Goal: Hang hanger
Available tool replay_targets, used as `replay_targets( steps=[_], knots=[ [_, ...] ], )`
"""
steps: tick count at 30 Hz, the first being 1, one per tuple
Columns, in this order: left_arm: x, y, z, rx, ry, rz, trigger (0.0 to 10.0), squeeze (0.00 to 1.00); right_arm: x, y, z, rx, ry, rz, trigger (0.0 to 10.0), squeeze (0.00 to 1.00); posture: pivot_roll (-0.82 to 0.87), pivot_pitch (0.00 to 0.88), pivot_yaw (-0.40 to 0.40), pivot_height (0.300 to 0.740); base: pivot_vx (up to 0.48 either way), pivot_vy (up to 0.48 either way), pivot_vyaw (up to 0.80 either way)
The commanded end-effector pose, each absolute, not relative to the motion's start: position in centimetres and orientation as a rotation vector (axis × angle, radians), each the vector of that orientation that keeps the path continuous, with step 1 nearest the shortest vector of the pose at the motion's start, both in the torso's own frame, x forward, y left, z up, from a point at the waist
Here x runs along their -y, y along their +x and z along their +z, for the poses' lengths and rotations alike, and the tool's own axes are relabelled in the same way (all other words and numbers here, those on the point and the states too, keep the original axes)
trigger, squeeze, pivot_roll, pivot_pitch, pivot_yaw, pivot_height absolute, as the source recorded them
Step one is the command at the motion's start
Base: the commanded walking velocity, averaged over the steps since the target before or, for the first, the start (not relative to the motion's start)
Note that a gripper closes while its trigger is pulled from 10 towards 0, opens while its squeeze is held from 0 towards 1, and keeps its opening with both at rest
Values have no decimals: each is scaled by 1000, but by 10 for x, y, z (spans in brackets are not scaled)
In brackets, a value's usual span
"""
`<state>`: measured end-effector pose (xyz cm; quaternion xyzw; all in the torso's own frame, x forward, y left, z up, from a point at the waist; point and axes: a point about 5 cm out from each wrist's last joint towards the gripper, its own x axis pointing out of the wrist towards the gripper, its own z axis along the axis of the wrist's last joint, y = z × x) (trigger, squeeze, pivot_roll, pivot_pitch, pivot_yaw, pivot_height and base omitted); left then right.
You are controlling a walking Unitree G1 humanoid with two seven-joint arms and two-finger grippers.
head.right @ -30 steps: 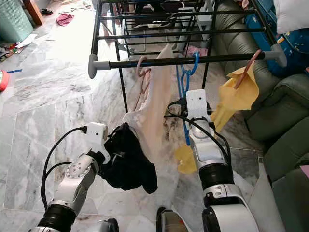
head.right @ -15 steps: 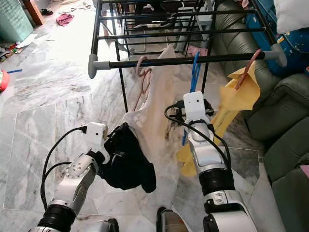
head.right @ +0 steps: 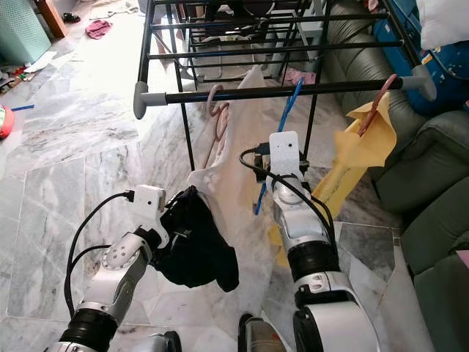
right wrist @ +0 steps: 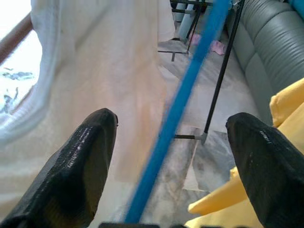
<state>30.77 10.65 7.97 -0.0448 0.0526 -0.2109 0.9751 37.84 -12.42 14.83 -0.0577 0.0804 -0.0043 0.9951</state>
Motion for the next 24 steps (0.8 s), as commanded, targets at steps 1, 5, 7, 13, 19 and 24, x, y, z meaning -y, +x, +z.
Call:
replay_targets(
  steps=[1,5,7,13,19,24],
  knots=[
    [-107,307,77,-121,-78,-428,10000,0,123,379,149,-172,-96,-12,0,0,-171,199,43,740,0,0,0],
    [-109,306,76,-125,-78,-421,10000,0,128,377,145,-194,-73,-26,0,0,-170,199,44,740,0,0,0],
    [-110,306,76,-125,-78,-419,10000,0,132,375,142,-196,-79,-39,0,0,-171,199,46,740,0,0,0],
    [-109,306,76,-131,-76,-424,10000,0,145,368,134,-213,-86,-73,0,0,-182,202,53,740,0,0,0],
    [-106,308,75,-138,-74,-437,10000,0,156,359,131,-211,-109,-99,0,0,-191,201,59,740,0,0,0],
    [-104,308,75,-142,-73,-445,10000,0,163,352,130,-205,-146,-106,0,0,-199,199,62,740,0,0,0]
  ],
)
